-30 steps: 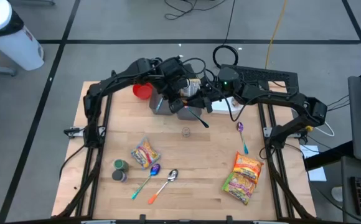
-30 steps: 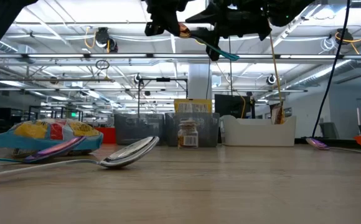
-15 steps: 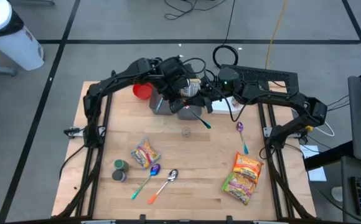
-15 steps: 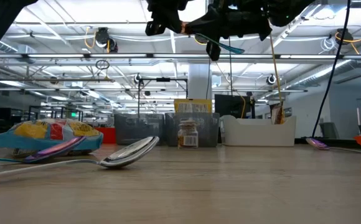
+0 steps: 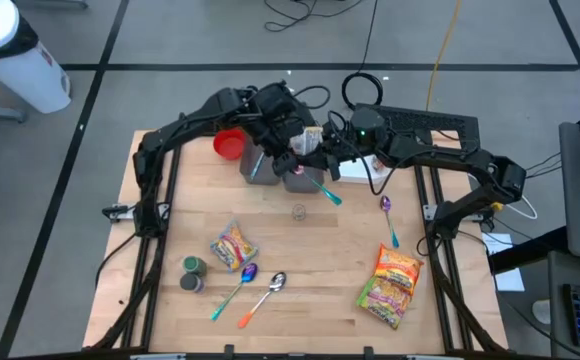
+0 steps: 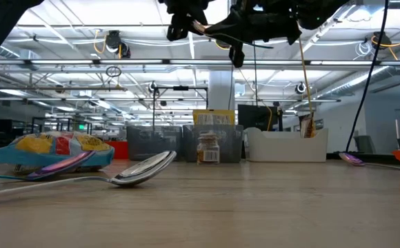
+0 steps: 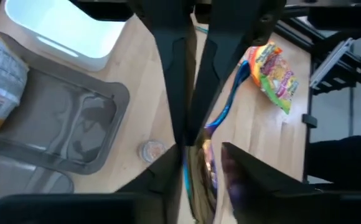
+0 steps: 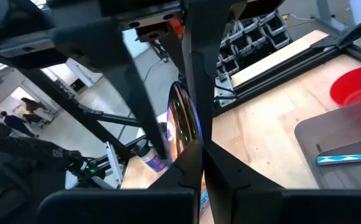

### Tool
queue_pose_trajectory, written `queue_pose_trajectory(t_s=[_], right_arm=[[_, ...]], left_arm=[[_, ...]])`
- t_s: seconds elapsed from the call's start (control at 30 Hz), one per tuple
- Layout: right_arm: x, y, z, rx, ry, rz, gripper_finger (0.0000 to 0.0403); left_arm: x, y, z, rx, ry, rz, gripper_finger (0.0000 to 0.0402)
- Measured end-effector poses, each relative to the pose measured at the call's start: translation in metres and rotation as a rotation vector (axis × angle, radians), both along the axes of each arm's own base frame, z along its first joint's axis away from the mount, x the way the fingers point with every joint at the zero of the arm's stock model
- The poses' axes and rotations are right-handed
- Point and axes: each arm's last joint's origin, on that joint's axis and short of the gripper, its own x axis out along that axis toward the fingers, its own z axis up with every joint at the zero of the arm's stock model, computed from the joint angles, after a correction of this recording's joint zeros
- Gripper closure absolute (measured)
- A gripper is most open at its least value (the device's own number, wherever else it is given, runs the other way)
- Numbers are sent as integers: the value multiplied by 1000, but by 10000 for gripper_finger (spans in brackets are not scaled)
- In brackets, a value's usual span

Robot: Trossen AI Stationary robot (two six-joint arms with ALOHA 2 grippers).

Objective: Pick & Place Food Item
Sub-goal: Put the top left purple and blue spoon into the left black bin

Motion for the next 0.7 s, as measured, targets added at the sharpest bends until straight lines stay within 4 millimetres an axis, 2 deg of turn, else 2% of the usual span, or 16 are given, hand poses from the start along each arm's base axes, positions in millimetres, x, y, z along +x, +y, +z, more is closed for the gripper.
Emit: queue_pose_trajectory(t_s=[0.2,0.37,0.57,0.7], right_arm=[[-1,-4,0,-7,-5,-20,403],[-7,-11,3,-9,-11,-50,403],[-27,-24,22,-60,-62,-192,403],[-47,-29,42,-139,-121,-362,403]], left_arm=[[-5,12,1,-16,-7,31,236],[-23,25,13,2,-31,74,221],[-54,40,40,50,-109,179,220],[-59,44,54,100,-196,259,220]])
